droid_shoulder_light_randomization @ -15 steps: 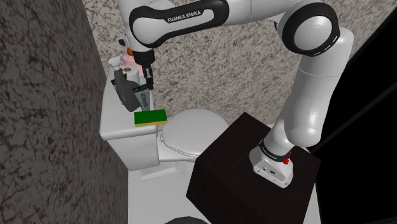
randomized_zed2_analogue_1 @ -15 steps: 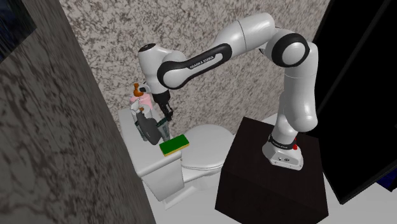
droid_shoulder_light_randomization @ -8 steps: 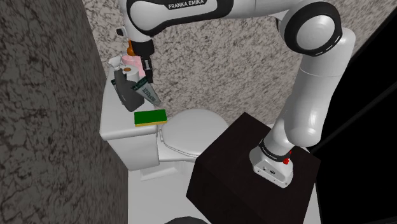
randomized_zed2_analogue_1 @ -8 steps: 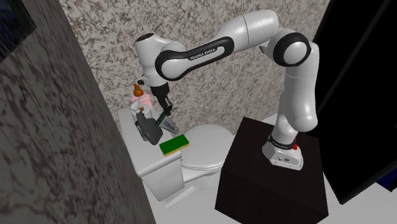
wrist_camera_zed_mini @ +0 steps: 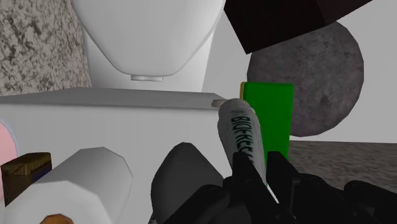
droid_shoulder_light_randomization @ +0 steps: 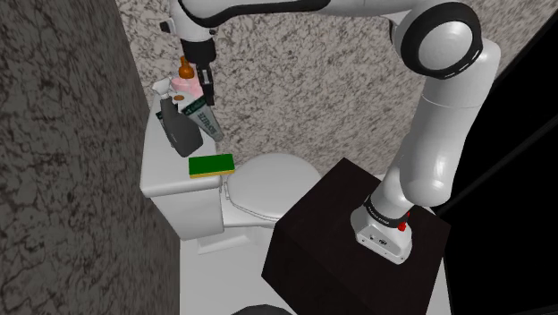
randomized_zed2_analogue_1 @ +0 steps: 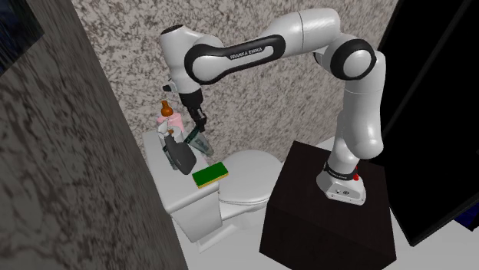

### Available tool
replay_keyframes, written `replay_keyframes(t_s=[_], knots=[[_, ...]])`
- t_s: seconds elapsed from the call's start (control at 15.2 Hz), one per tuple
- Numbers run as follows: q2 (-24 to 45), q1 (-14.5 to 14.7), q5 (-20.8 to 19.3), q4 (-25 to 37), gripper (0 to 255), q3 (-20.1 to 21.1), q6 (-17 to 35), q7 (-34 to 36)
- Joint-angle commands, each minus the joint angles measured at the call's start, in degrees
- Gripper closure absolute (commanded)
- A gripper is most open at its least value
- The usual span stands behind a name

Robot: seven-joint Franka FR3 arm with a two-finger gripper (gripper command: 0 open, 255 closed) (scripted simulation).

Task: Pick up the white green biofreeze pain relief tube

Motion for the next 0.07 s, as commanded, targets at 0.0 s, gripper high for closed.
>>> replay_keyframes(t_s=[0.0], knots=[[0.00,0.00,0.01,0.54,255,0.00,-0.56,-0.04]])
